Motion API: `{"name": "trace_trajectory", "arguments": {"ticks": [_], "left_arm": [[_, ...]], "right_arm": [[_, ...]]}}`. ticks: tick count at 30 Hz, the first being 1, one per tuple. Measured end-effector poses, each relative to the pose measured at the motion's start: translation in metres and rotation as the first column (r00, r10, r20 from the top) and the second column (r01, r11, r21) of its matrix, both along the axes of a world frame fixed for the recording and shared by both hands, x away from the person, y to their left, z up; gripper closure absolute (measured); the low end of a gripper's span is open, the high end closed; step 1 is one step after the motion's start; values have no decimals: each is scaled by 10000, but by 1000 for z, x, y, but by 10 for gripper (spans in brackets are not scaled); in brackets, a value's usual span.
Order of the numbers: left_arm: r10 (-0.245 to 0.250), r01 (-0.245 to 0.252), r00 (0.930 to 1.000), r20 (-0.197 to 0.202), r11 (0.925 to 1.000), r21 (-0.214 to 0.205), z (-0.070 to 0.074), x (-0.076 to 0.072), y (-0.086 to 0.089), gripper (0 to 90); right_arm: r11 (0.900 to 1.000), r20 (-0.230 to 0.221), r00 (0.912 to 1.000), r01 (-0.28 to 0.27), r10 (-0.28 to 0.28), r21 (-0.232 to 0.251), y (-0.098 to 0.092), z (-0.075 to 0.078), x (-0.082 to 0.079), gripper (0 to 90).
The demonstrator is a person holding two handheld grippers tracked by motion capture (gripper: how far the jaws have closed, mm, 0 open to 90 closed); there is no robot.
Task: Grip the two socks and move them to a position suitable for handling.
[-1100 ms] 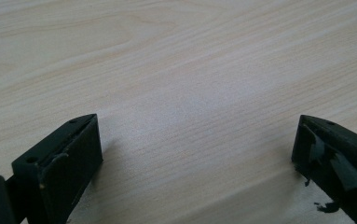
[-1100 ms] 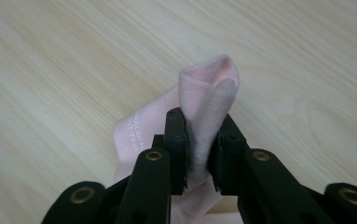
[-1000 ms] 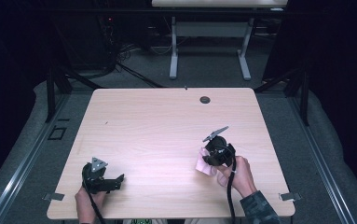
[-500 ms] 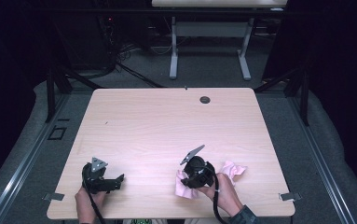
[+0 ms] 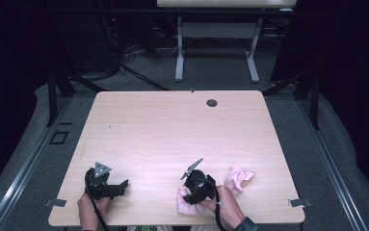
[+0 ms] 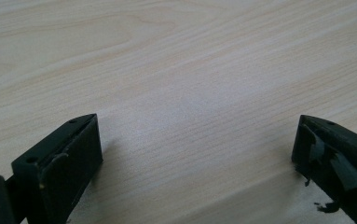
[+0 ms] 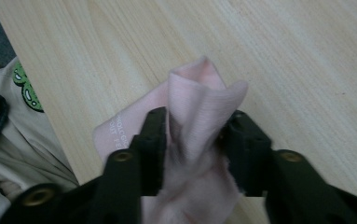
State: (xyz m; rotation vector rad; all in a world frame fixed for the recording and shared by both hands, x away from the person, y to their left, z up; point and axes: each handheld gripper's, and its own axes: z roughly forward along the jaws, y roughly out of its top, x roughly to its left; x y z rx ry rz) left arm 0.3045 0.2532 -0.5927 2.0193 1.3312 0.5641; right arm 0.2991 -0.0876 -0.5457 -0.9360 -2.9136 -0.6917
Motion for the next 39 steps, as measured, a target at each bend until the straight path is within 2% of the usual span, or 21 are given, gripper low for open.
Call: {"name": "trace_trajectory", "arguments": {"ticks": [1, 4, 8, 15, 19, 20, 21, 23, 26, 31, 35, 36, 38, 39], "left_arm": [[6, -6, 10000, 3, 10000, 3, 0, 0, 0, 13], [-1, 1, 10000, -4, 10000, -1, 0, 0, 0, 13], [11, -11, 10000, 2, 10000, -16, 0, 0, 0, 13], [-2, 2, 10000, -5, 10000, -1, 0, 0, 0, 13], [-5, 5, 10000, -6, 10000, 3, 0, 0, 0, 13], [-5, 5, 10000, -6, 10000, 3, 0, 0, 0, 13], [-4, 4, 10000, -4, 10000, -1, 0, 0, 0, 13], [-5, 5, 10000, -6, 10000, 1, 0, 0, 0, 13], [-4, 4, 10000, -7, 10000, 0, 0, 0, 0, 13], [-5, 5, 10000, -7, 10000, 1, 0, 0, 0, 13], [-5, 5, 10000, -5, 10000, 2, 0, 0, 0, 13], [-5, 5, 10000, -6, 10000, 2, 0, 0, 0, 13], [-8, 8, 10000, -7, 10000, 5, 0, 0, 0, 13], [-7, 7, 10000, -6, 10000, 3, 0, 0, 0, 13]], "right_arm": [[10000, -5, 10000, -61, 61, 4, -1, 3, 0, 483], [9990, 73, 9999, -76, 72, 447, -6, 10, 0, 375], [9979, 213, 9998, 34, -48, 651, -15, 23, 3, 211], [9937, 459, 9973, 530, -577, 986, -41, 44, 13, 101], [9913, 595, 9932, 943, -1000, 923, -60, 53, 19, 20], [9913, 595, 9932, 943, -1000, 923, -60, 53, 19, 20], [9899, 681, 9901, 1175, -1230, 791, -70, 57, 22, 0], [9863, 718, 9864, 1414, -1476, 847, -80, 60, 25, 0], [9831, 816, 9809, 1717, -1766, 644, -93, 63, 29, 0], [9708, 937, 9666, 2348, -2385, 490, -118, 65, 37, 0], [9592, 790, 9560, 2799, -2824, 409, -135, 63, 43, 0], [9577, 787, 9545, 2870, -2877, 199, -139, 62, 44, 0], [9560, 803, 9527, 2930, -2931, 138, -143, 60, 46, 0], [9516, 791, 9490, 3072, -3053, -133, -149, 55, 48, 38]]}}
